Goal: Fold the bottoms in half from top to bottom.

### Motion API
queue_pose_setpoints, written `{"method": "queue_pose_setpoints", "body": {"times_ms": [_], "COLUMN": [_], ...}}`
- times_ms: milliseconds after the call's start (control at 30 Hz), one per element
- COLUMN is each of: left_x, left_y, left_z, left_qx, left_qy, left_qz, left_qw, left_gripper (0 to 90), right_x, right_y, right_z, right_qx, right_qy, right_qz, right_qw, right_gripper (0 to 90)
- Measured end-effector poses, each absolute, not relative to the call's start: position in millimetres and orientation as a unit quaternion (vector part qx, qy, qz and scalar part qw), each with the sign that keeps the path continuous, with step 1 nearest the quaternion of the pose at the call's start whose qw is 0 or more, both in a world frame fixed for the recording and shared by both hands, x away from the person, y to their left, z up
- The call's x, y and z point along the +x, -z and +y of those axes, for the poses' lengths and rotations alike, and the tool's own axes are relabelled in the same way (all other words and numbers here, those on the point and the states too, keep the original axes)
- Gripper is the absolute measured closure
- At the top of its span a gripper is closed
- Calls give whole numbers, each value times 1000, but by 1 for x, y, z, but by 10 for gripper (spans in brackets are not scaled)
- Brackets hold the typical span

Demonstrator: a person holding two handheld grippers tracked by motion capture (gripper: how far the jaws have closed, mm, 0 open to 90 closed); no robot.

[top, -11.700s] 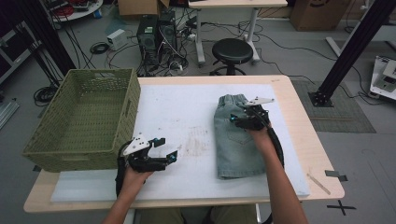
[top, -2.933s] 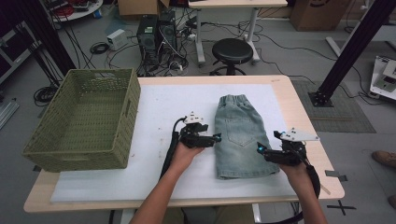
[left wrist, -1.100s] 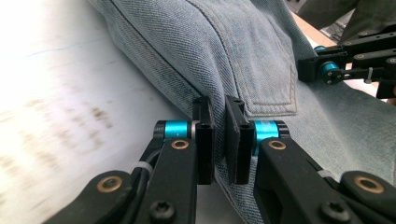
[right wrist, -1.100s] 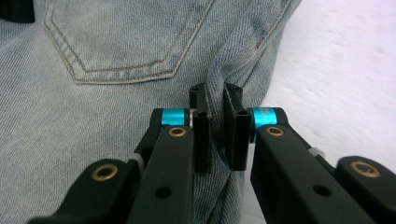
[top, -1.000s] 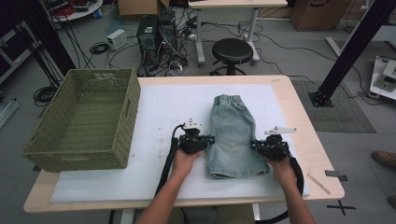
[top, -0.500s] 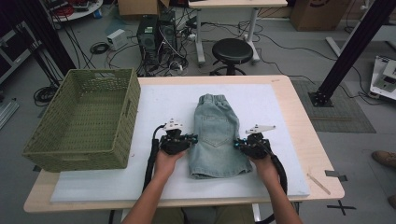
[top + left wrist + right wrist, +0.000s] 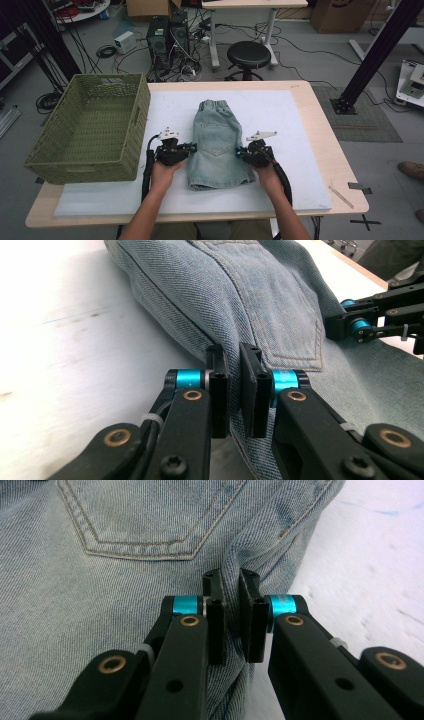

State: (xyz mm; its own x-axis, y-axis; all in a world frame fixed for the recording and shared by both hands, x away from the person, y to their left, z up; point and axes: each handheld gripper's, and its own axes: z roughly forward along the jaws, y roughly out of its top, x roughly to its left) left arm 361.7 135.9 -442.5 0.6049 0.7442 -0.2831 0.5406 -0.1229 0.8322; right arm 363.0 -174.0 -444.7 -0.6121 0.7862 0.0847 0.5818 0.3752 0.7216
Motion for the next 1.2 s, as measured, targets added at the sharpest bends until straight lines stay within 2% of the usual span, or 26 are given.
{"method": "queue_pose_setpoints", "body": {"times_ms": [500, 567, 667, 767, 800, 833, 967, 1067, 1200], "left_x": [365, 364, 364, 364, 364, 363, 362, 358, 356], "left_y": [447, 446, 440, 431, 431, 429, 429, 425, 418], "left_z": [137, 138, 141, 145, 145, 147, 147, 146, 149], "left_qx": [746, 743, 728, 716, 716, 707, 714, 719, 723], "left_qy": [-105, -110, -115, -117, -117, -112, -98, -109, -116], "left_qz": [427, 425, 422, 411, 411, 404, 387, 378, 369], "left_qw": [500, 505, 528, 553, 553, 570, 575, 573, 573], "left_gripper": [831, 797, 542, 380, 336, 311, 232, 231, 231], "right_x": [363, 362, 358, 356, 355, 355, 352, 349, 345], "right_y": [444, 443, 439, 432, 428, 424, 415, 411, 409], "right_z": [-168, -168, -172, -182, -187, -190, -203, -213, -223], "right_qx": [424, 424, 425, 414, 411, 407, 394, 392, 385], "right_qy": [-364, -364, -375, -393, -399, -401, -416, -420, -425], "right_qz": [816, 815, 806, 798, 795, 795, 793, 792, 794], "right_qw": [148, 153, 172, 193, 199, 203, 208, 205, 203], "right_gripper": [841, 773, 514, 369, 356, 325, 277, 215, 214]}}
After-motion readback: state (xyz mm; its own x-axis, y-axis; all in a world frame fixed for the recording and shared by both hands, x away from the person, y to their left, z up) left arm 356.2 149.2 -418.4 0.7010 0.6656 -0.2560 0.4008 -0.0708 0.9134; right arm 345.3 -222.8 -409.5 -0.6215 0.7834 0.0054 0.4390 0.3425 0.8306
